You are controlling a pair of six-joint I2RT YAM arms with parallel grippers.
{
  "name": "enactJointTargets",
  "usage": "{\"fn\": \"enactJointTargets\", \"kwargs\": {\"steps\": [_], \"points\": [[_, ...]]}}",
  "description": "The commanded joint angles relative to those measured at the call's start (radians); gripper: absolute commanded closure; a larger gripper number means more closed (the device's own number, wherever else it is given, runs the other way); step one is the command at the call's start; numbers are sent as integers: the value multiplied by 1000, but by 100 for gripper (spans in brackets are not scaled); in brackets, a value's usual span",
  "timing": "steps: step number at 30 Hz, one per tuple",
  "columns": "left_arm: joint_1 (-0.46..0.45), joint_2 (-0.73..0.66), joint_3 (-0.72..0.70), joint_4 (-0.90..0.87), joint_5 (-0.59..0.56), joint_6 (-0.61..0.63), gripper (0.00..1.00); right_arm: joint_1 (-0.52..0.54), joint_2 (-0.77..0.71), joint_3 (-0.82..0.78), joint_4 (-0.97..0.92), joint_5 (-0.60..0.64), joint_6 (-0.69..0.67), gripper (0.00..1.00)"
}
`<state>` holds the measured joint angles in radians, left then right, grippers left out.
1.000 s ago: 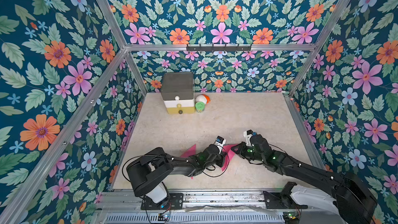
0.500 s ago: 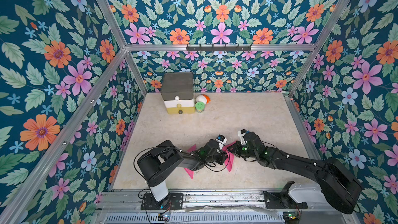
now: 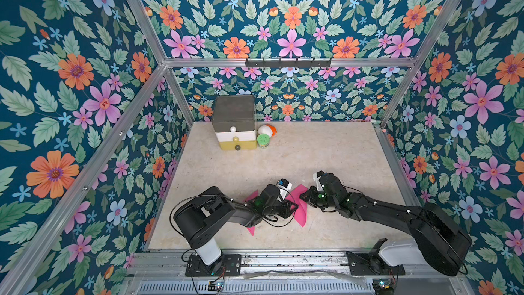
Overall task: Fold the square paper diagonally
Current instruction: Fold the paper at the center of the board.
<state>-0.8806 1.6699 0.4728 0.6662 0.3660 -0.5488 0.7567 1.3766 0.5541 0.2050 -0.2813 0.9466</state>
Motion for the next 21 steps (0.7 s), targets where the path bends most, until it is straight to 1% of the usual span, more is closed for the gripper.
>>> {"fn": "enactJointTargets", "kwargs": {"steps": [1, 4, 8, 15, 21], "points": [[0, -10, -4, 37, 10, -7, 63, 1, 13, 12, 25, -18, -20, 100], [4, -25, -26, 66, 9, -15, 55, 1, 16, 18, 21, -19, -25, 100], [9, -58, -65, 109, 9, -22, 48, 1, 26, 29, 5, -21, -32, 100], [10, -53, -84, 181, 22, -34, 44, 1, 49, 44, 8, -36, -31, 100], [9, -36, -140, 349, 15, -95, 39, 1, 76, 73, 7, -51, -28, 100]]}}
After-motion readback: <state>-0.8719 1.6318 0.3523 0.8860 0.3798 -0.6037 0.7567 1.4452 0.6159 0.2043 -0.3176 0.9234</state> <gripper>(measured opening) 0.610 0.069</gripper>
